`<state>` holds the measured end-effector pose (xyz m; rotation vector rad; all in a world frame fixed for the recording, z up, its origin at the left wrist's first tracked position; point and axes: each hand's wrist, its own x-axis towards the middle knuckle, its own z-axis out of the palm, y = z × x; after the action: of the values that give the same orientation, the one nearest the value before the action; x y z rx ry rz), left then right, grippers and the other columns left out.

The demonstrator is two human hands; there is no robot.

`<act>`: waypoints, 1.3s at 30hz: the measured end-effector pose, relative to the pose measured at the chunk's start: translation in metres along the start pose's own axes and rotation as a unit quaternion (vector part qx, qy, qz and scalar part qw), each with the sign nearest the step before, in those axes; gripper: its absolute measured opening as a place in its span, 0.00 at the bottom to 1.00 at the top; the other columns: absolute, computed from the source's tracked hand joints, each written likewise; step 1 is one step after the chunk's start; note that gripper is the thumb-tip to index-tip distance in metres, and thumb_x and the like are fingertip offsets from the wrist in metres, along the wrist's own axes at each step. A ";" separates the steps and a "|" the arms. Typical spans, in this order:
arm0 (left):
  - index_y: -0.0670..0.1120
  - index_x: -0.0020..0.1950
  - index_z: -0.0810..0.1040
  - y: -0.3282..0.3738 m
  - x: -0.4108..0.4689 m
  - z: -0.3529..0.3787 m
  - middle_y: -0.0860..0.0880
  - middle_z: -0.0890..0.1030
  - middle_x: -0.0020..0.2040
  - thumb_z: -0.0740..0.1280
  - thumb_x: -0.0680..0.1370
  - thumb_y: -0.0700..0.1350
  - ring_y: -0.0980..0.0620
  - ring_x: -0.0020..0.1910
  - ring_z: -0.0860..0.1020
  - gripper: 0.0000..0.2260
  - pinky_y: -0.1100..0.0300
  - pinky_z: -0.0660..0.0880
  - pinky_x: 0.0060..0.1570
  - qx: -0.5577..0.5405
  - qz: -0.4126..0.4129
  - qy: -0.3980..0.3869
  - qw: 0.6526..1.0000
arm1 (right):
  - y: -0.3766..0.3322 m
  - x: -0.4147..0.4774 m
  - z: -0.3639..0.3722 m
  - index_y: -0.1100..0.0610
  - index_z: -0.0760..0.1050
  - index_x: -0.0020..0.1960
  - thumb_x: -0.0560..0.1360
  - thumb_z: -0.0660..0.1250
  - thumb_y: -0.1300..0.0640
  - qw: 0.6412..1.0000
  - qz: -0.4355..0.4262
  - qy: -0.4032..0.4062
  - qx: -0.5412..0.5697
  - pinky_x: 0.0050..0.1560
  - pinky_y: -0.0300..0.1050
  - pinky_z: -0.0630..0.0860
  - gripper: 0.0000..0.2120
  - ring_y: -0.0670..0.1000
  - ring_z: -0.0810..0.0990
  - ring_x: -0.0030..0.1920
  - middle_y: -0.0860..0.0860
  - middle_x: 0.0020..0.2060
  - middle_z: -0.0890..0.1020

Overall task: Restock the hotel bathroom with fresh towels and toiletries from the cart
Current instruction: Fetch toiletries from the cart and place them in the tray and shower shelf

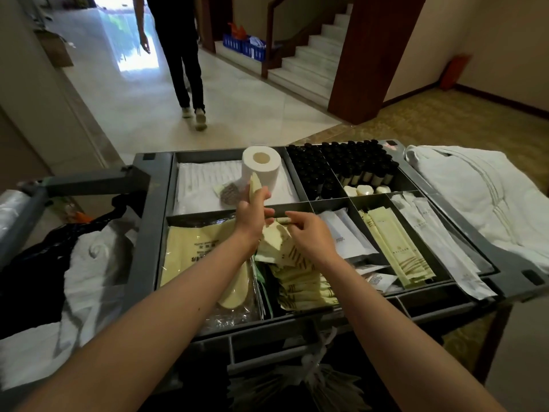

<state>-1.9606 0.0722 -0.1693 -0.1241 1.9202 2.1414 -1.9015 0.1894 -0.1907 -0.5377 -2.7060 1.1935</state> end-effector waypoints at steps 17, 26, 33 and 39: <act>0.47 0.71 0.63 -0.021 -0.025 0.080 0.41 0.72 0.56 0.51 0.83 0.41 0.47 0.38 0.78 0.16 0.56 0.80 0.34 0.044 -0.040 -0.179 0.982 | 0.063 -0.012 -0.052 0.53 0.70 0.65 0.75 0.66 0.41 0.954 0.098 0.046 -0.278 0.65 0.54 0.64 0.24 0.58 0.63 0.70 0.52 0.63 0.76; 0.49 0.74 0.61 -0.029 -0.025 0.076 0.39 0.72 0.62 0.50 0.83 0.41 0.45 0.44 0.78 0.18 0.53 0.79 0.40 0.064 -0.056 -0.188 0.979 | 0.067 -0.009 -0.048 0.49 0.62 0.75 0.73 0.69 0.53 0.971 0.081 0.055 -0.219 0.64 0.54 0.69 0.32 0.57 0.71 0.66 0.54 0.63 0.76; 0.49 0.68 0.66 -0.020 -0.021 0.076 0.39 0.76 0.59 0.51 0.82 0.38 0.45 0.43 0.80 0.17 0.53 0.79 0.39 0.014 -0.059 -0.162 0.985 | 0.071 -0.014 -0.054 0.54 0.75 0.65 0.73 0.61 0.65 0.981 0.087 0.164 0.056 0.42 0.38 0.72 0.22 0.51 0.78 0.54 0.53 0.57 0.79; 0.46 0.70 0.66 -0.013 -0.019 0.082 0.39 0.75 0.59 0.53 0.81 0.38 0.45 0.42 0.79 0.18 0.52 0.79 0.40 0.002 -0.060 -0.136 0.989 | 0.048 -0.019 -0.073 0.52 0.74 0.41 0.76 0.57 0.68 0.961 0.083 0.208 0.161 0.30 0.38 0.66 0.14 0.47 0.72 0.34 0.49 0.35 0.76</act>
<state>-1.9302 0.1521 -0.1674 0.0502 1.7167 1.9618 -1.8522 0.2628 -0.1763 -0.8644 -2.1007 1.3477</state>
